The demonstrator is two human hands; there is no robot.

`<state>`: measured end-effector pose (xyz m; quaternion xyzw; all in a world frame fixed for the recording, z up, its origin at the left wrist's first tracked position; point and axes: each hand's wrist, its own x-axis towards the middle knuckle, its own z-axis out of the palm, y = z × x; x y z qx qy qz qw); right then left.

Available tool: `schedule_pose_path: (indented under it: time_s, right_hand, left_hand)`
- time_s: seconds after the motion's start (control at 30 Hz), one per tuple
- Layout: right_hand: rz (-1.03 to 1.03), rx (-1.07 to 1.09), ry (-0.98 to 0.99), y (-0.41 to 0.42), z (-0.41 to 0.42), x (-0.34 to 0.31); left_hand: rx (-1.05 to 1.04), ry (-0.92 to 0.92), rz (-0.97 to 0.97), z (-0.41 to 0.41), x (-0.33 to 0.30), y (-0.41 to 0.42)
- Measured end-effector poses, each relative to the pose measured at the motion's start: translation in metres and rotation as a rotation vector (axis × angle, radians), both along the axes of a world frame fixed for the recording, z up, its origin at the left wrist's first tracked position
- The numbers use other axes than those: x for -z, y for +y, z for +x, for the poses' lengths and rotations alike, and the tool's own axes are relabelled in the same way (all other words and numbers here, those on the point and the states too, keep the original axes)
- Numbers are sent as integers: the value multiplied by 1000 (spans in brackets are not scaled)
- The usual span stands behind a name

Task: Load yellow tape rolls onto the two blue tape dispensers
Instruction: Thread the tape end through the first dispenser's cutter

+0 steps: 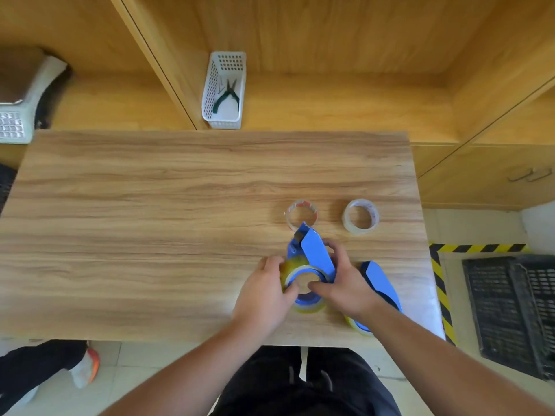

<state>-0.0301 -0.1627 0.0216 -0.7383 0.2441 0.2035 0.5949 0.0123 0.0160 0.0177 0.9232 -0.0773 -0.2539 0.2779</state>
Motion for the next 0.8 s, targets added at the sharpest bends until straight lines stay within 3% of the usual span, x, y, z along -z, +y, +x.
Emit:
schedule_pose_path:
  time_s: [0.2,0.4,0.8]
  right_hand:
    - [155,206,-173,-3,-1,-30]
    - [184,250,-301,-11,1,-59]
    - [303,358,-279,-4,14,-81]
  left_hand:
    - [-45,-80,-191,1,-45,-5]
    - [-49,25,-391,5,-79,3]
    - [-337,163,-657,-18,-95,4]
